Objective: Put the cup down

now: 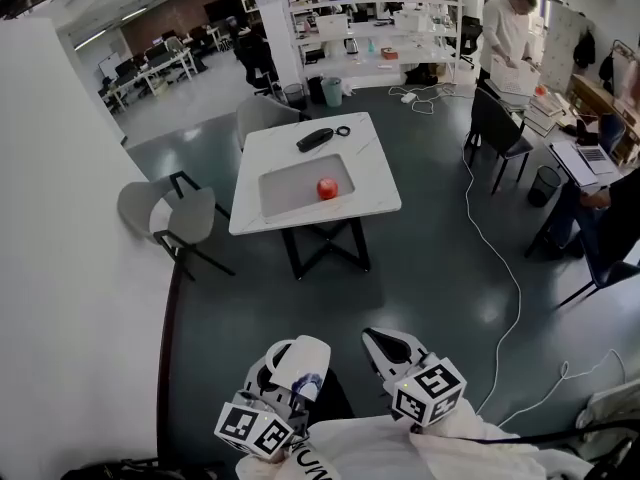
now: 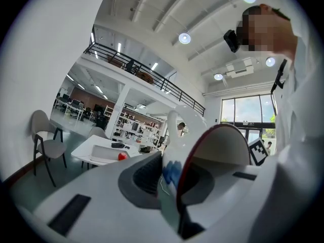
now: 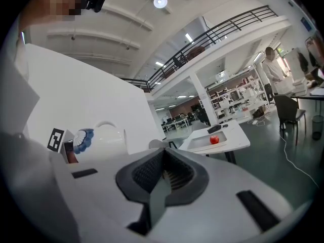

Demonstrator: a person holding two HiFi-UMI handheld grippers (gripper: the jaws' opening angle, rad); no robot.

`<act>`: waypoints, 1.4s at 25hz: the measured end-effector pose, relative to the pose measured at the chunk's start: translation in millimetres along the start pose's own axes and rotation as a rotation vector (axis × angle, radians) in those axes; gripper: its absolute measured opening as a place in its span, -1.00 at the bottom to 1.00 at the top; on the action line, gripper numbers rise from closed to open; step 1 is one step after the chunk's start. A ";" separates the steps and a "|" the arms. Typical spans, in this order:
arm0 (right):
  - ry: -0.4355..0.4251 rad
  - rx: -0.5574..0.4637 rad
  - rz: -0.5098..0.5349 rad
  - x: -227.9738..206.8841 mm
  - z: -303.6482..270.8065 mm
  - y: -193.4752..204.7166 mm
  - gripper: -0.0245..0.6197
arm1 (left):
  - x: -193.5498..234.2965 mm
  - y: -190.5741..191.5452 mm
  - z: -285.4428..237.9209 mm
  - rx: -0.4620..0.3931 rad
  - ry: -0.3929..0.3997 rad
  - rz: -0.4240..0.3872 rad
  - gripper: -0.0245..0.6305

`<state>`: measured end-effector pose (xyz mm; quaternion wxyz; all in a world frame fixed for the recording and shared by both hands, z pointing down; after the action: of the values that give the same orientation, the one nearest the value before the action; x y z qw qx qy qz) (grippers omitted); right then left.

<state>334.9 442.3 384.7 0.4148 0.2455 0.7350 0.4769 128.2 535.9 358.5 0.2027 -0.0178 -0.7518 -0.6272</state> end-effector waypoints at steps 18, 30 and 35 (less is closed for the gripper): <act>0.103 0.049 -0.036 -35.0 -294.2 -74.0 -0.91 | 258.0 -107.7 -145.4 0.081 0.086 0.028 -0.83; 0.136 0.086 -0.044 -54.0 -378.2 -91.4 -0.91 | 331.6 -129.9 -196.2 0.110 0.112 0.058 -0.83; 0.150 0.091 -0.050 -57.1 -415.3 -99.7 -0.91 | 364.4 -142.1 -216.6 0.124 0.128 0.045 -0.83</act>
<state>18.5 150.2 399.4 0.3588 0.2094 0.7906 0.4498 -184.8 216.9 373.1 0.2653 0.0182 -0.7742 -0.5744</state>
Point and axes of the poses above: the fingertips, and each gripper's own axes: z backward along the fingers, x to its left, y out of its underside, the point moved 8 cm from there along z, backward along the fingers, and after that the axes turned 4 degrees about x, right-handed, at the moved point
